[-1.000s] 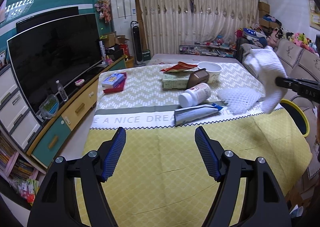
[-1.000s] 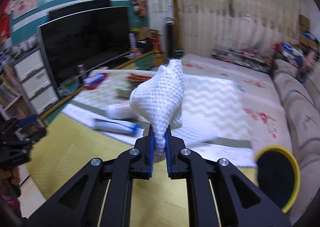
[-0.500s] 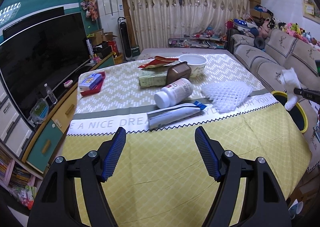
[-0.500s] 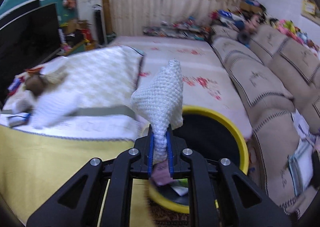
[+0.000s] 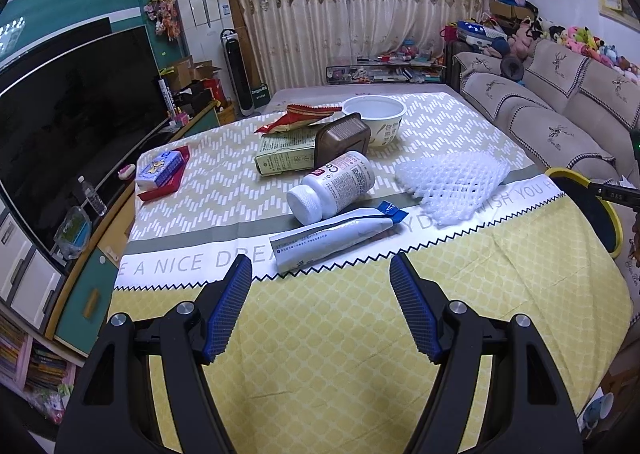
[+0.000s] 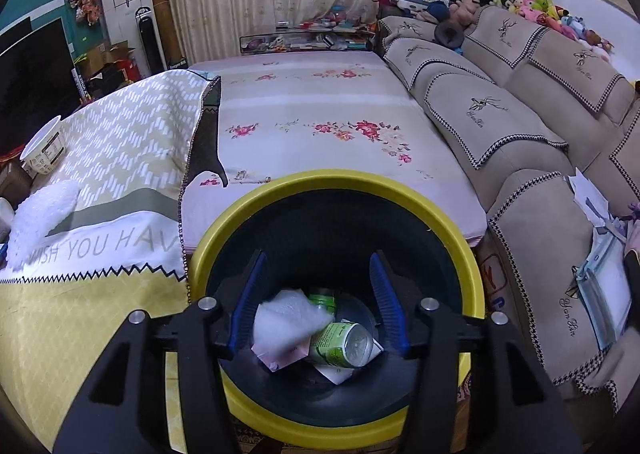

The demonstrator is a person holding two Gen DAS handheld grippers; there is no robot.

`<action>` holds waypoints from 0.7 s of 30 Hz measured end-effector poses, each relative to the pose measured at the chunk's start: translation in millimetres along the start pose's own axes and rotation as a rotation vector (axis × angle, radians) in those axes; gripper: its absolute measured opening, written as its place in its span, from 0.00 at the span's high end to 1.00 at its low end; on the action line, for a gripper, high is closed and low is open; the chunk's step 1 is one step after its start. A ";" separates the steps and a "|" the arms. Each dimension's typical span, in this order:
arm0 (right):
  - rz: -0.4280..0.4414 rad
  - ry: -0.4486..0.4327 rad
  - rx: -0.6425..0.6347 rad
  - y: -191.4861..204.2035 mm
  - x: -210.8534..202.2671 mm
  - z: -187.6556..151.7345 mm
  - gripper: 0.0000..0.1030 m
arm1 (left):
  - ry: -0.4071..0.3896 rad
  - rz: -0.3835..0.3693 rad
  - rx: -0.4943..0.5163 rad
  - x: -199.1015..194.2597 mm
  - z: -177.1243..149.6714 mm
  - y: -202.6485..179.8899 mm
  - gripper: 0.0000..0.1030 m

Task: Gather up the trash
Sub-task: 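Lift the white towel with the right gripper, carry over bin, open, then grasp the blue-capped toothpaste tube with the left gripper and carry over bin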

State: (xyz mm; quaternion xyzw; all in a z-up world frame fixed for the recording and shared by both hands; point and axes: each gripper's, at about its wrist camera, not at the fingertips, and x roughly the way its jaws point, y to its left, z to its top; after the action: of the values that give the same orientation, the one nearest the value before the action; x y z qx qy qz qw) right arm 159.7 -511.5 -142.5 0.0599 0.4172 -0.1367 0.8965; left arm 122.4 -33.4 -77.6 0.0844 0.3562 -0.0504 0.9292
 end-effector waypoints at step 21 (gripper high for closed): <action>0.064 -0.016 -0.061 42.8 -16.8 2.2 0.48 | 0.115 -0.162 0.151 97.6 19.0 20.8 0.31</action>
State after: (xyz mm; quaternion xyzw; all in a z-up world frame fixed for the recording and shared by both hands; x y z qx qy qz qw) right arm 163.6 -467.8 -128.5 0.0446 0.4120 -0.0957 0.9051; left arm 210.4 -20.0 -126.6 0.1276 0.4097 -0.1469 0.8912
